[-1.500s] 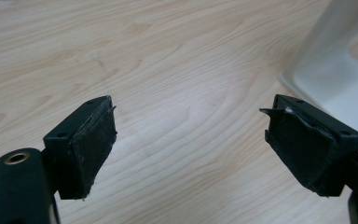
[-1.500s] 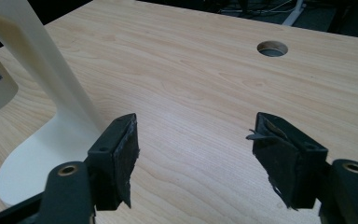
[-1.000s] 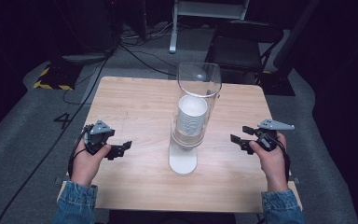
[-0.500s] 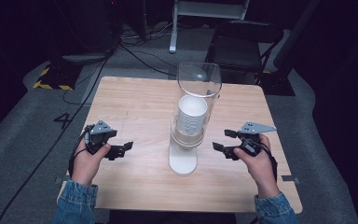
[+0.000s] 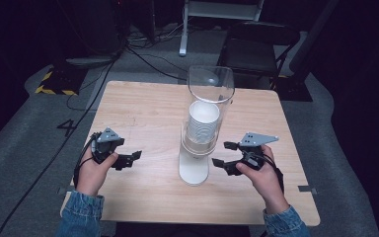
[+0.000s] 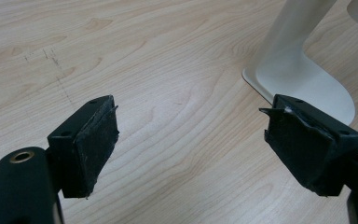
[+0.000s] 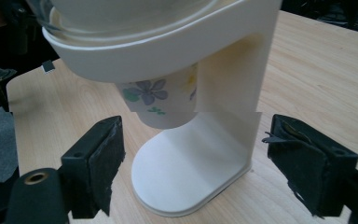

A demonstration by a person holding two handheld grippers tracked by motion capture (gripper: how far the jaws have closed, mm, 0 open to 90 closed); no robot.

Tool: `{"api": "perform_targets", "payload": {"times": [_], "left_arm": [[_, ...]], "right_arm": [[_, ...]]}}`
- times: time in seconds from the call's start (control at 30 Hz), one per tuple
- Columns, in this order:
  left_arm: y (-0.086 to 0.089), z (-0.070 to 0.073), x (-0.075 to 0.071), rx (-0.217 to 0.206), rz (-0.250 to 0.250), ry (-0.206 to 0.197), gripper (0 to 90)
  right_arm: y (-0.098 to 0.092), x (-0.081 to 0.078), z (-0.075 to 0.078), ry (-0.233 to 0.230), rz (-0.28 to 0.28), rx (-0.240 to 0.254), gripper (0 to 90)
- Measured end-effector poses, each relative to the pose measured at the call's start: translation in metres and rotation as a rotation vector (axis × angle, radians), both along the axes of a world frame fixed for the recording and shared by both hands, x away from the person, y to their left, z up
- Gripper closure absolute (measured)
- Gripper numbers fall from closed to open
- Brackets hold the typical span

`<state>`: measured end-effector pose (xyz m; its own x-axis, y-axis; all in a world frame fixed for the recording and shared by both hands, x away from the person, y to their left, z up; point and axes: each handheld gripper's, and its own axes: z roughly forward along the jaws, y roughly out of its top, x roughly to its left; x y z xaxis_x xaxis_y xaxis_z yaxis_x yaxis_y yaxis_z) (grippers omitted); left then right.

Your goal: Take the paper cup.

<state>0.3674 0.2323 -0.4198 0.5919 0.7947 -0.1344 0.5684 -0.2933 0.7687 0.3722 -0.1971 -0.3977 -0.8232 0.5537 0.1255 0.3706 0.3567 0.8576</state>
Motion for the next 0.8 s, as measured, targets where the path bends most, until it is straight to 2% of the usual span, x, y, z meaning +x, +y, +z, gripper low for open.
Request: {"api": "perform_targets", "payload": {"times": [0.13,0.3,0.53,0.6,0.8], "left_arm": [[0.000,-0.002,0.001,-0.034,-0.011,0.012,16.7],[0.001,-0.004,0.001,0.017,0.006,0.016,16.5],[0.000,-0.005,0.002,0.027,0.013,0.017,16.3],[0.000,-0.005,0.002,0.033,0.009,0.022,16.3],[-0.002,-0.007,0.002,0.054,0.013,0.021,16.2]], "right_arm": [[0.007,-0.001,-0.003,0.001,0.024,0.017,16.6],[0.016,-0.002,-0.006,-0.012,0.034,0.036,16.6],[0.024,-0.002,-0.010,-0.024,0.031,0.057,16.4],[0.030,0.001,-0.012,-0.021,0.015,0.085,16.5],[0.041,0.005,-0.019,-0.029,0.032,0.081,16.6]]}}
